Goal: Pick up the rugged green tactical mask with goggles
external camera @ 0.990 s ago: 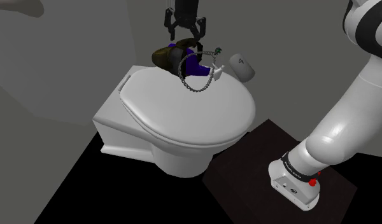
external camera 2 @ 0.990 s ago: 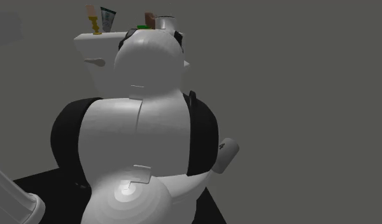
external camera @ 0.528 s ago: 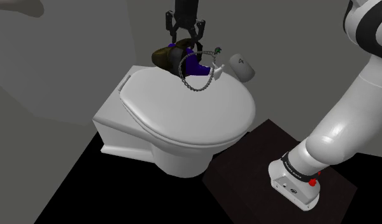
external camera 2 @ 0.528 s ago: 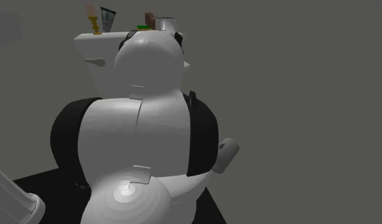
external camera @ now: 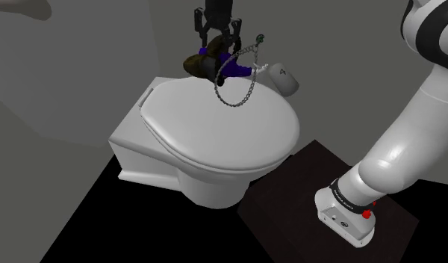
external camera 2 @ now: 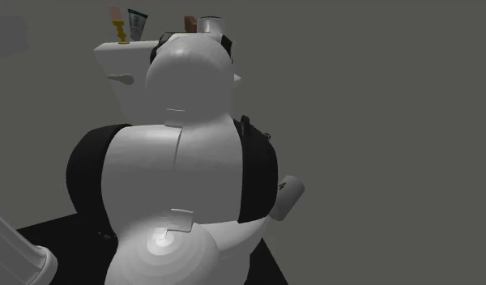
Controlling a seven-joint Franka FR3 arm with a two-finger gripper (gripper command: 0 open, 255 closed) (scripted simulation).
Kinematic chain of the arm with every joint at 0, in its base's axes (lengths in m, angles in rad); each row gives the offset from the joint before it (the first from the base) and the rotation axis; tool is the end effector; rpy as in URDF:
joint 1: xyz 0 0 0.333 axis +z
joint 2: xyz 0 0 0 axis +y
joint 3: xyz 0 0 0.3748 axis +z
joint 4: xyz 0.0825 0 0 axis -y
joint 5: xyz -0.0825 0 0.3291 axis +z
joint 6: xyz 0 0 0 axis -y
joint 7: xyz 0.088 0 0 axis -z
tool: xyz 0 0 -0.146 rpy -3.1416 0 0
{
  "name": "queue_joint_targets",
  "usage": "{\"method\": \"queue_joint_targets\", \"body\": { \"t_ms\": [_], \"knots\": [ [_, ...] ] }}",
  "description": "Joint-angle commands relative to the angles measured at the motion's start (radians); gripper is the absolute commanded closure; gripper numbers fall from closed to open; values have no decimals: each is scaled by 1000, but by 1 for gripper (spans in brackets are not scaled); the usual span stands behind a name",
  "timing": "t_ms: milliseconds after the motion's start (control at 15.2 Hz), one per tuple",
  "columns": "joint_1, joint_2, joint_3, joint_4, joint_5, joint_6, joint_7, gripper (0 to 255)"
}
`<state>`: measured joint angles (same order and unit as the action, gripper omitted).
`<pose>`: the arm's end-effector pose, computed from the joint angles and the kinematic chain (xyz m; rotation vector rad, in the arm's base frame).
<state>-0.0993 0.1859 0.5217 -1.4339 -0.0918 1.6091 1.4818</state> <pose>0.5309 0.1908 0.6174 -2.6971 1.5886 -0.0119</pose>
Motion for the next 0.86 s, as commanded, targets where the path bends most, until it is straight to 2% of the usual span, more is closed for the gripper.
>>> {"method": "queue_joint_targets", "body": {
  "t_ms": [0,660,792],
  "knots": [
    [4,9,1,40,-5,-32,2,255],
    [43,81,8,273,-44,-201,17,255],
    [44,82,8,277,-44,-203,17,255]
  ]
}}
